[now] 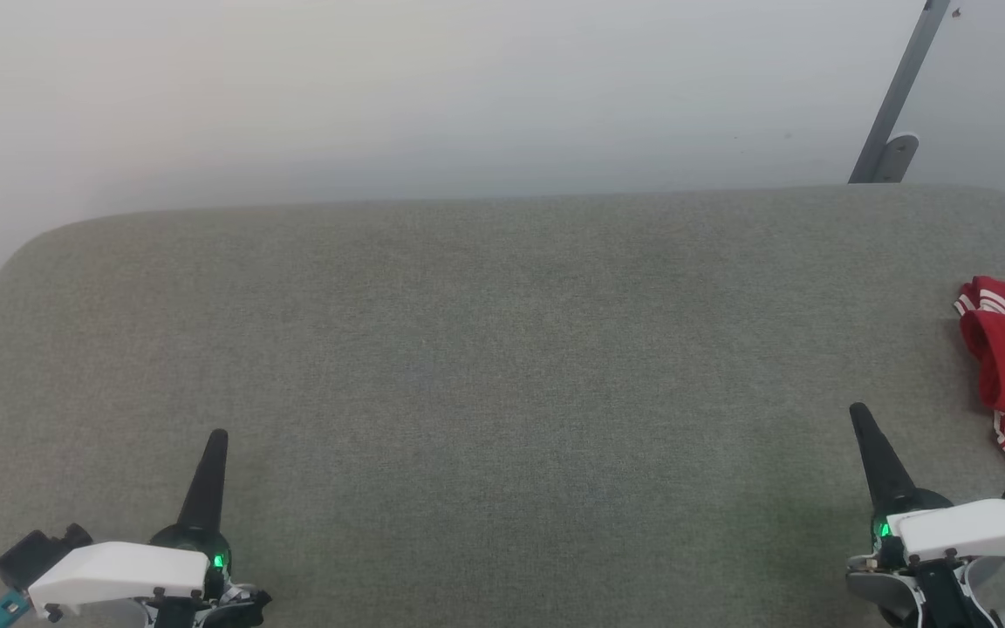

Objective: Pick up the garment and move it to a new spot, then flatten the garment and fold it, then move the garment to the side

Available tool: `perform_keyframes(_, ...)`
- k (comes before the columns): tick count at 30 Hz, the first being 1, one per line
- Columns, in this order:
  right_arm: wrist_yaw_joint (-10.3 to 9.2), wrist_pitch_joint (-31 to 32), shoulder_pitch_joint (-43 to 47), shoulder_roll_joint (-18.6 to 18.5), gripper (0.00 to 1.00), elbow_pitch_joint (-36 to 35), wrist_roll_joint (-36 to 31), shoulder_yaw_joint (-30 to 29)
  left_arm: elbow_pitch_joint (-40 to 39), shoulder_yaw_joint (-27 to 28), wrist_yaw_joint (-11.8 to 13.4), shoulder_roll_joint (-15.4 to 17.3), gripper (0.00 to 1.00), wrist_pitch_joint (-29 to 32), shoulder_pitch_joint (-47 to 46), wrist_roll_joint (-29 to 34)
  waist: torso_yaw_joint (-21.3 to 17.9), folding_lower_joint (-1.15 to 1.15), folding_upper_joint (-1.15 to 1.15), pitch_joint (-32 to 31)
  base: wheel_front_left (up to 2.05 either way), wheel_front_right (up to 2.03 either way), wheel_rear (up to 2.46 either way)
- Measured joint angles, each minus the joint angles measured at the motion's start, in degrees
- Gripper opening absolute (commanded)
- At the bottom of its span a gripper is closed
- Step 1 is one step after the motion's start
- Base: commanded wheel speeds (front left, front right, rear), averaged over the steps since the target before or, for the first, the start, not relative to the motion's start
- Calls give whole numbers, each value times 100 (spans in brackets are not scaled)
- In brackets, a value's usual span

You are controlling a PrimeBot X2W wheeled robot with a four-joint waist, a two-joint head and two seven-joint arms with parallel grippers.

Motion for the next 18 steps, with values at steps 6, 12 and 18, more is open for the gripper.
perform_keyframes(6, 0, 63, -36, 21, 0, 1, 280, -5, 13, -12, 0, -30, 0, 73, -46, -196, -5, 0, 0, 5, 0, 0, 0)
perform_keyframes(12, 0, 125, -79, 41, 0, 2, 580, -13, 25, -25, 0, -70, 0, 157, -123, -483, -10, 0, 0, 10, 0, 0, 0)
perform_keyframes(18, 0, 160, -87, 53, 0, 2, 799, -16, 37, -38, 0, -110, 0, 219, -139, -688, -14, 0, 0, 14, 0, 0, 0)
